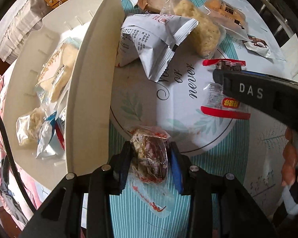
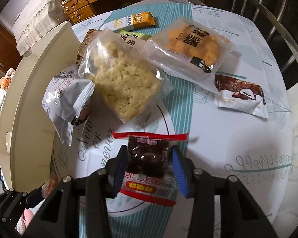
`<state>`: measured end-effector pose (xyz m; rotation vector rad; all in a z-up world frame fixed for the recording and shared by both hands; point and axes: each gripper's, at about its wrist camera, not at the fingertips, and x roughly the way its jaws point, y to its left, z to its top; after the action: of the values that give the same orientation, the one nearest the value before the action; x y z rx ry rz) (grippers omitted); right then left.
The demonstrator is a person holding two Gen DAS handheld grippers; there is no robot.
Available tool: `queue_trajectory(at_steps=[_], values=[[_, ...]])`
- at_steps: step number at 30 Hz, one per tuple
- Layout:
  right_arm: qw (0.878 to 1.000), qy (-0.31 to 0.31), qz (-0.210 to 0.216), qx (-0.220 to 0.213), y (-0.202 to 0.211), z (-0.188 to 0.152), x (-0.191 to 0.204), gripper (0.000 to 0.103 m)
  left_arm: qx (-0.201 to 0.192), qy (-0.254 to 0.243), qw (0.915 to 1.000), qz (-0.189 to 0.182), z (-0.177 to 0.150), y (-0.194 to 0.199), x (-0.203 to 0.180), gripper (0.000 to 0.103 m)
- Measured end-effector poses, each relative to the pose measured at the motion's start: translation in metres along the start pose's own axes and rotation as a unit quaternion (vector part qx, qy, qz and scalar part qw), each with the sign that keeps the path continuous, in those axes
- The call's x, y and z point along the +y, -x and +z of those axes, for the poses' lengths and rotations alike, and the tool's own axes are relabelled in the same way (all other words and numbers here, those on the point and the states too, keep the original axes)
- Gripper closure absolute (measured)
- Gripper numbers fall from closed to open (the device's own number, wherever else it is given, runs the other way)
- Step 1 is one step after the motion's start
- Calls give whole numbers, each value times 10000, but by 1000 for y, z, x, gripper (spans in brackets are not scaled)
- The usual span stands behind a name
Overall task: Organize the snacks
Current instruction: 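Grasp small clear brown-snack bag with left tool while right tool lifts candy packet, then carry brown-snack bag over white tray with left tool while right tool carries candy packet there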
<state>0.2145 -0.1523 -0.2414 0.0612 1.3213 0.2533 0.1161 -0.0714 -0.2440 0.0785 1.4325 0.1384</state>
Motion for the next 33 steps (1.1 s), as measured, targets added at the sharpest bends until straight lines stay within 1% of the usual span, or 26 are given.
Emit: queue_trajectory(at_steps=[1, 2, 8, 12, 13, 16, 18, 20, 21, 23, 25, 29, 33], values=[[10000, -27, -19, 12, 1, 0, -2, 61, -8, 3, 10000, -7, -2, 1, 2, 67], [10000, -79, -24, 49, 1, -1, -5, 62, -16, 7, 10000, -17, -2, 5, -3, 67], [9980, -534, 68, 344, 7, -15, -27, 62, -159, 4, 9996, -234, -10, 17, 12, 67], [9924, -1000, 235, 673, 11, -32, -45, 63, -374, 7, 9979, -519, -18, 33, 25, 67], [9907, -1101, 286, 744, 12, -36, -48, 63, -430, -22, 9973, -587, -22, 38, 30, 67], [9850, -1401, 406, 920, 18, -52, -57, 63, -649, -203, 9943, -820, -20, 51, 29, 67], [9821, -1546, 432, 984, 24, -64, -63, 64, -792, -278, 9912, -1019, -19, 59, 34, 67], [9799, -1648, 424, 1040, 32, -71, -58, 64, -893, -311, 9880, -1221, -19, 69, 41, 67], [9794, -1675, 427, 1040, 34, -78, -59, 64, -994, -365, 9852, -1344, -20, 76, 47, 67], [9785, -1740, 423, 1028, 42, -87, -59, 64, -1197, -460, 9809, -1464, -19, 86, 54, 67], [9775, -1824, 434, 966, 52, -93, -56, 64, -1461, -551, 9741, -1635, -21, 102, 67, 67], [9771, -1925, 559, 719, 76, -102, -44, 64, -1889, -676, 9614, -1884, -28, 128, 93, 67], [9760, -2015, 759, 337, 102, -114, -23, 64, -2055, -654, 9544, -2063, -29, 140, 121, 67]])
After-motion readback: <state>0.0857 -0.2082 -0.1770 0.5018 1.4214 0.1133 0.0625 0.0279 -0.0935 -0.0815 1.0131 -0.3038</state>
